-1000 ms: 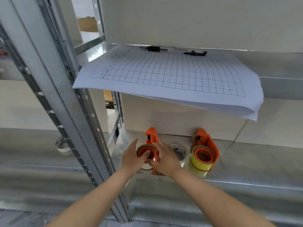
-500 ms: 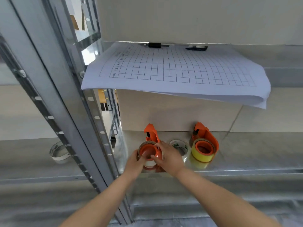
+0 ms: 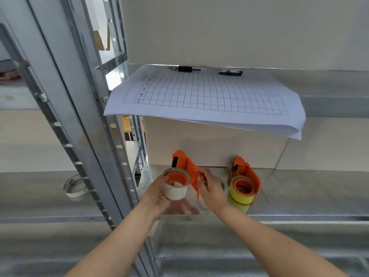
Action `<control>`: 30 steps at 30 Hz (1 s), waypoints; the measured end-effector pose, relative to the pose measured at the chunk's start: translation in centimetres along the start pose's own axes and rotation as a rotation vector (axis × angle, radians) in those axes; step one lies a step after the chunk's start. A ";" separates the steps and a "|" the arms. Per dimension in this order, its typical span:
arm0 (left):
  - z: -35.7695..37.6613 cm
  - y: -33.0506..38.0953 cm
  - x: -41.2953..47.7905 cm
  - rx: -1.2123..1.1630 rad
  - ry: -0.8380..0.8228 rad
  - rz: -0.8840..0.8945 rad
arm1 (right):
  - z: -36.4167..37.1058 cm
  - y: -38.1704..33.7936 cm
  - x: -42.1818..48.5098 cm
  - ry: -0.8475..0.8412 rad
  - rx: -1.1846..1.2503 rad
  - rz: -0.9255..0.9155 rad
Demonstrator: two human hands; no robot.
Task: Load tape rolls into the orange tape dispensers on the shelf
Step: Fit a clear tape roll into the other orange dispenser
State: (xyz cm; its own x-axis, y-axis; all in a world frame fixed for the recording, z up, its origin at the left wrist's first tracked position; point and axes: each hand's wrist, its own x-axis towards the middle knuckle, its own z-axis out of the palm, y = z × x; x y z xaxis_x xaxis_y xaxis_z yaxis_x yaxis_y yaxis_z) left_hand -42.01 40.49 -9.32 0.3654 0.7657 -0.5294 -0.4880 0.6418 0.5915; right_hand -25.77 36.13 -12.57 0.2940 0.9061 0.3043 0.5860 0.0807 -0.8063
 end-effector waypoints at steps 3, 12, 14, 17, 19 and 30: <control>0.0 -0.2 -0.1 -0.005 0.017 0.072 | -0.4 0.4 0.1 -0.016 -0.078 -0.014; 0.1 -0.6 -0.4 -0.068 -0.064 0.180 | 0.9 -2.8 -0.7 -0.064 -0.183 -0.488; -0.1 -0.6 -0.3 -0.118 -0.060 0.197 | 1.5 -2.8 -0.9 -0.106 -0.097 -0.400; -0.7 -0.7 -0.1 -0.229 -0.004 0.157 | 1.7 -2.8 -1.0 -0.175 -0.002 -0.288; -1.0 -0.6 -0.1 -0.238 0.027 0.146 | 1.7 -2.7 -0.8 -0.180 -0.006 -0.299; 1.0 -0.9 0.9 -0.223 0.068 0.127 | 0.3 -2.3 -0.1 -0.128 0.014 -0.297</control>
State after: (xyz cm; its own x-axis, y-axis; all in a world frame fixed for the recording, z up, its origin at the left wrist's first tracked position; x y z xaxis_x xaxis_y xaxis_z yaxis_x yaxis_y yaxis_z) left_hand -40.45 40.61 -9.72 0.2396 0.8298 -0.5040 -0.6915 0.5102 0.5114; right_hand -27.38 35.97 -10.96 0.0137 0.8867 0.4622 0.6213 0.3546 -0.6988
